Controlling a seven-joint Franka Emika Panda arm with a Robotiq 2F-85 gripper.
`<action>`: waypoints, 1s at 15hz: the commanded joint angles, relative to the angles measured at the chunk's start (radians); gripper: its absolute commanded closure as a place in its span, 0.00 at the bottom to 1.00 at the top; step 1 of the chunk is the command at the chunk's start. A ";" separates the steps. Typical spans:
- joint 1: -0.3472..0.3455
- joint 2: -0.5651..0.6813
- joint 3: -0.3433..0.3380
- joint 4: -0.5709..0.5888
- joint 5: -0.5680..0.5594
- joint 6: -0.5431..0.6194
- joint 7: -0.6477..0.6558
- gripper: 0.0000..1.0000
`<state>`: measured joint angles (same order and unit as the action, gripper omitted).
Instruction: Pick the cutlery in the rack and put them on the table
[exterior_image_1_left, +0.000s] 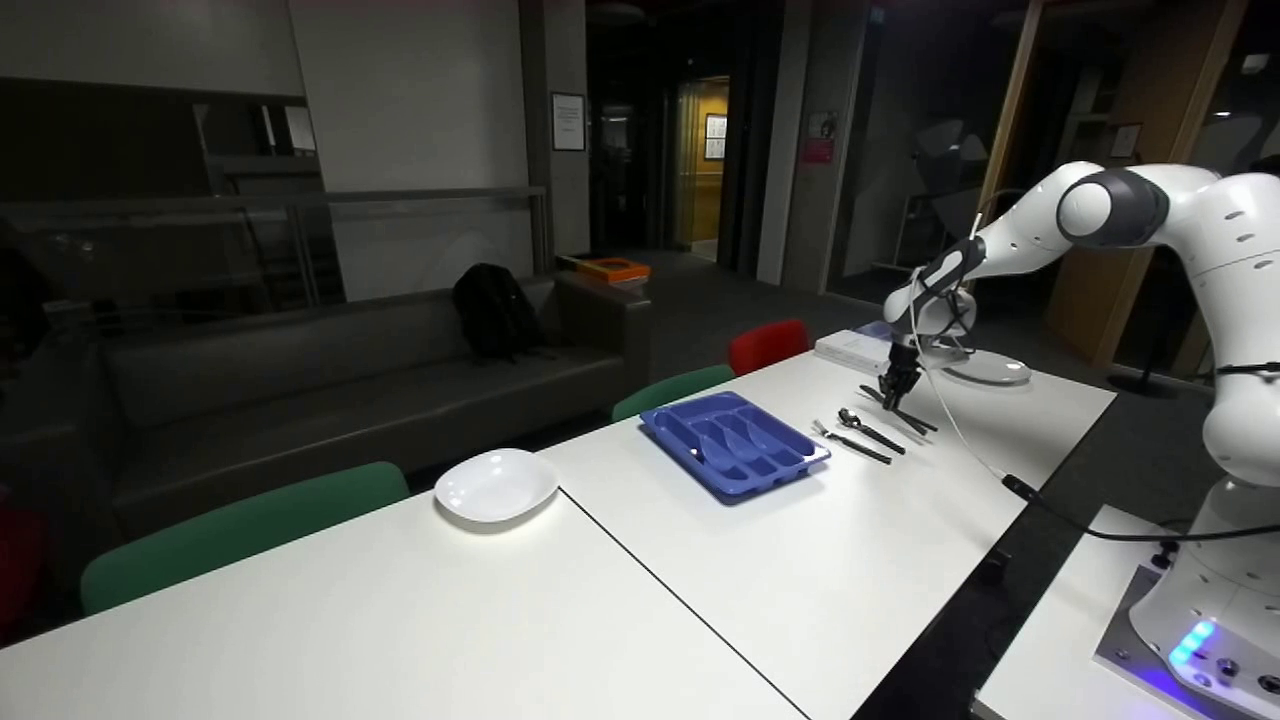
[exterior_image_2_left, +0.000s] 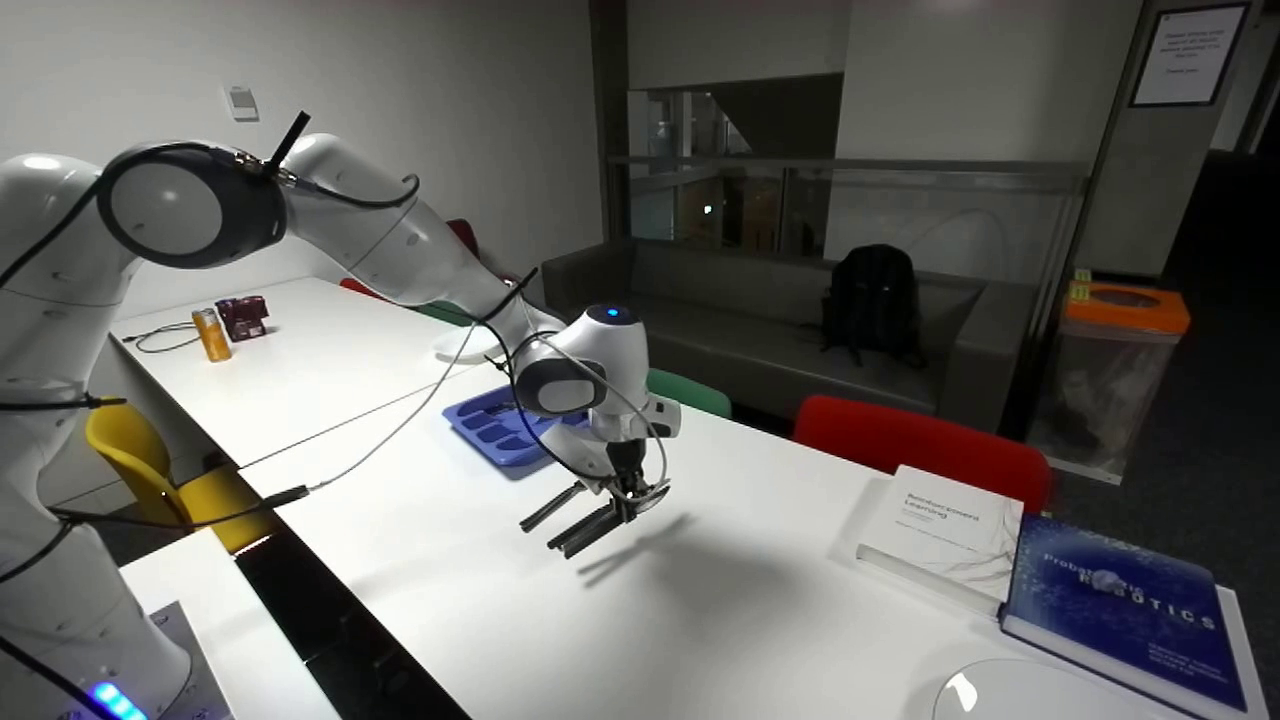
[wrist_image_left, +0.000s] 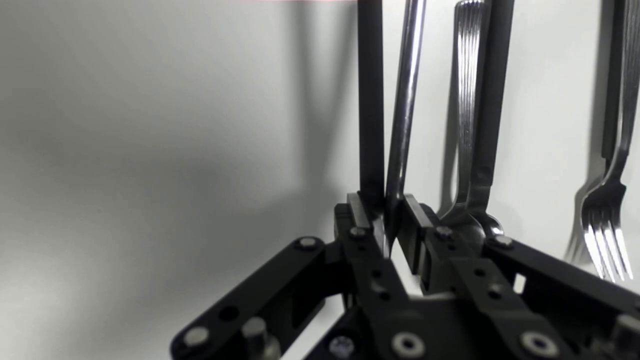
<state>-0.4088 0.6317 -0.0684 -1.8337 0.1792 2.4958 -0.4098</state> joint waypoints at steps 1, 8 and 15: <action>-0.051 0.007 0.029 0.037 0.009 -0.037 -0.069 0.95; -0.031 0.011 0.014 0.020 -0.007 -0.009 -0.039 0.79; -0.024 0.018 0.009 0.033 -0.048 -0.031 -0.062 0.95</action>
<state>-0.4301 0.6526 -0.0588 -1.8150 0.1625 2.4888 -0.4542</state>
